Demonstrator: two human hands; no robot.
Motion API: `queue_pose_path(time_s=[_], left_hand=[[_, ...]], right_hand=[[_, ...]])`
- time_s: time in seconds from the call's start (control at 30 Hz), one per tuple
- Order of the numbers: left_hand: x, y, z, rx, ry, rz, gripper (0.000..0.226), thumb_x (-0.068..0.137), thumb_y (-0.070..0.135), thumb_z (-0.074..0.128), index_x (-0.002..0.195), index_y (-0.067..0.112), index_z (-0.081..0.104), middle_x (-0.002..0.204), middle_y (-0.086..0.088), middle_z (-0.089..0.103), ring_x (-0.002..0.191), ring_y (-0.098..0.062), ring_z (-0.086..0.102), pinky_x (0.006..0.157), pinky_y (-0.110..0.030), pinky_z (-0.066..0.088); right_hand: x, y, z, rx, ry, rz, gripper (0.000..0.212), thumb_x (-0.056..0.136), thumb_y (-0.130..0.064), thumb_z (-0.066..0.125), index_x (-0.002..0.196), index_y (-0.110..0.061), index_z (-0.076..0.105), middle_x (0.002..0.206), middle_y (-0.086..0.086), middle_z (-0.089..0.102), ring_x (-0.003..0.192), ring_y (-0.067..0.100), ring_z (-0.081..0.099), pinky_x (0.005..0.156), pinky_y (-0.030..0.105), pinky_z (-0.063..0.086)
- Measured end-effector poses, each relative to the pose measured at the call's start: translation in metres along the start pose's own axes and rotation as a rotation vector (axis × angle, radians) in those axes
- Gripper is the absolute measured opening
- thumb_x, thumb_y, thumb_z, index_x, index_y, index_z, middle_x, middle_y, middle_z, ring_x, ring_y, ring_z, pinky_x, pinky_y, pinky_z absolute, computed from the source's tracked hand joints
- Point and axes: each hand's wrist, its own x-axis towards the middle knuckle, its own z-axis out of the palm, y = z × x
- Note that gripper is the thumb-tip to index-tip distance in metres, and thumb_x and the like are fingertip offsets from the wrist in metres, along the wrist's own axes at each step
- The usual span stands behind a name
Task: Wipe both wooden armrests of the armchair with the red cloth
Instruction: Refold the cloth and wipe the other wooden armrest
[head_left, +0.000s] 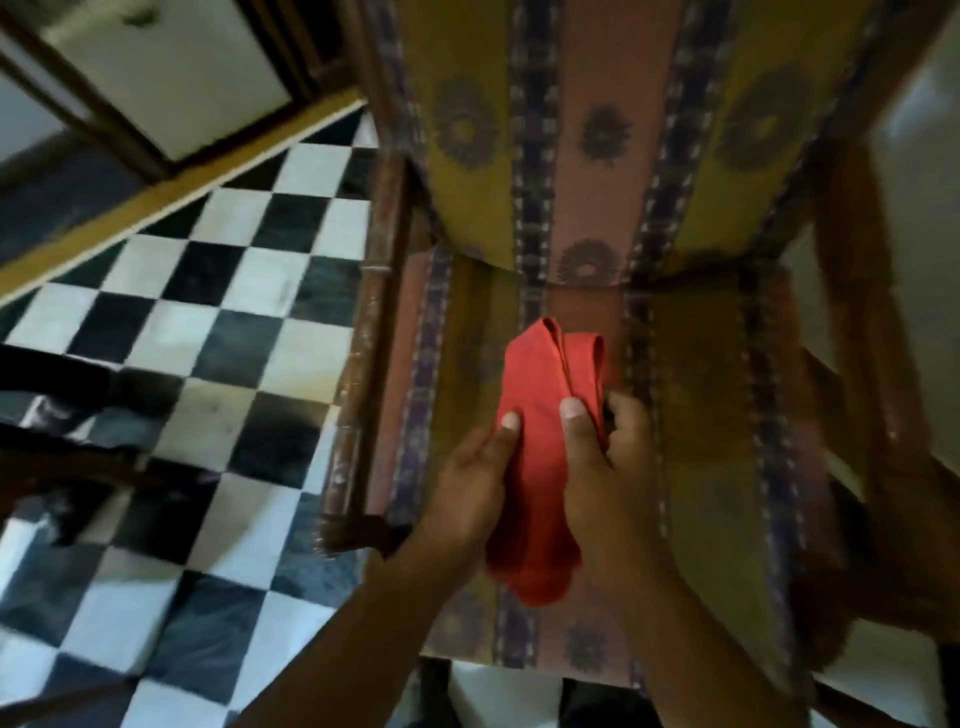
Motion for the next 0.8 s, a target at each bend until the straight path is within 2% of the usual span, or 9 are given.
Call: queue_pose_path(time_s=[0.07,0.17,0.23,0.3,0.37,0.47,0.6,0.67,0.8], left_hand=[[-0.004,0.012,-0.044,0.115,0.107,0.112,0.025,0.099,0.047,0.052,0.104,0.032,0.072,0.112,0.003,0.074,0.105,-0.013,0.069,0.102,-0.039,0.051],[-0.006,0.025,-0.115,0.245,0.255,0.262,0.030,0.100,0.043,0.052,0.073,0.034,0.061,0.070,0.022,0.065,0.065,0.006,0.058,0.064,-0.012,0.045],[-0.001,0.026,-0.153,0.340,0.337,0.328,0.036,0.101,0.041,0.051,0.067,0.029,0.050,0.055,0.023,0.056,0.052,0.005,0.050,0.052,-0.009,0.038],[0.009,0.021,-0.174,0.423,0.385,0.329,0.030,0.100,0.044,0.050,0.074,0.029,0.051,0.060,0.025,0.059,0.057,0.006,0.054,0.052,-0.009,0.038],[0.023,0.008,-0.188,0.519,0.386,0.287,0.023,0.100,0.045,0.048,0.095,0.026,0.058,0.081,0.021,0.067,0.073,0.001,0.061,0.063,-0.011,0.041],[0.035,-0.021,-0.193,0.672,0.313,0.172,0.044,0.101,0.044,0.048,0.138,0.019,0.049,0.133,-0.005,0.063,0.112,-0.024,0.064,0.095,-0.032,0.050],[0.032,-0.038,-0.188,0.939,0.263,0.435,0.062,0.101,0.057,0.034,0.155,0.029,0.027,0.165,-0.006,0.029,0.148,-0.029,0.033,0.113,-0.039,0.028],[0.035,-0.042,-0.182,1.081,0.149,0.552,0.069,0.099,0.062,0.026,0.160,0.034,0.009,0.171,-0.003,0.001,0.157,-0.031,0.003,0.120,-0.045,0.009],[0.047,-0.043,-0.166,1.255,0.049,0.579,0.073,0.096,0.064,0.014,0.155,0.032,-0.014,0.163,-0.004,-0.029,0.151,-0.029,-0.028,0.124,-0.047,-0.009]], right_hand=[[-0.010,-0.010,0.034,0.006,-0.024,-0.052,0.029,0.090,-0.040,0.057,0.106,-0.016,0.057,0.093,-0.011,0.060,0.082,-0.015,0.055,0.076,0.005,0.039],[-0.030,-0.023,0.098,0.021,-0.089,-0.064,0.030,0.095,-0.030,0.063,0.111,-0.005,0.059,0.098,0.005,0.066,0.087,0.012,0.061,0.084,0.032,0.048],[-0.038,-0.025,0.138,0.001,-0.103,-0.077,0.031,0.093,-0.038,0.063,0.110,-0.012,0.059,0.098,0.002,0.067,0.086,0.015,0.062,0.081,0.029,0.049],[-0.042,-0.019,0.162,-0.061,-0.087,-0.106,0.033,0.089,-0.050,0.059,0.107,-0.023,0.057,0.093,-0.010,0.064,0.081,0.009,0.061,0.073,0.017,0.046],[-0.043,-0.002,0.180,-0.165,-0.071,-0.127,0.035,0.090,-0.050,0.060,0.110,-0.021,0.059,0.091,-0.010,0.061,0.080,0.012,0.060,0.069,0.018,0.043],[-0.041,0.030,0.187,-0.295,-0.069,-0.064,0.041,0.092,-0.043,0.063,0.118,-0.012,0.061,0.099,-0.002,0.062,0.088,0.019,0.061,0.070,0.024,0.042],[-0.029,0.066,0.172,-0.277,-0.029,-0.042,0.047,0.089,-0.060,0.048,0.108,-0.019,0.063,0.095,-0.003,0.066,0.088,0.019,0.063,0.073,0.026,0.049],[-0.020,0.085,0.157,-0.432,-0.036,-0.153,0.050,0.092,-0.060,0.041,0.111,-0.020,0.064,0.100,-0.001,0.065,0.093,0.023,0.064,0.075,0.023,0.049],[0.019,0.136,0.123,-0.994,-0.163,-0.549,0.067,0.090,-0.055,0.051,0.131,-0.003,0.060,0.131,0.026,0.061,0.124,0.046,0.056,0.095,0.054,0.050]])
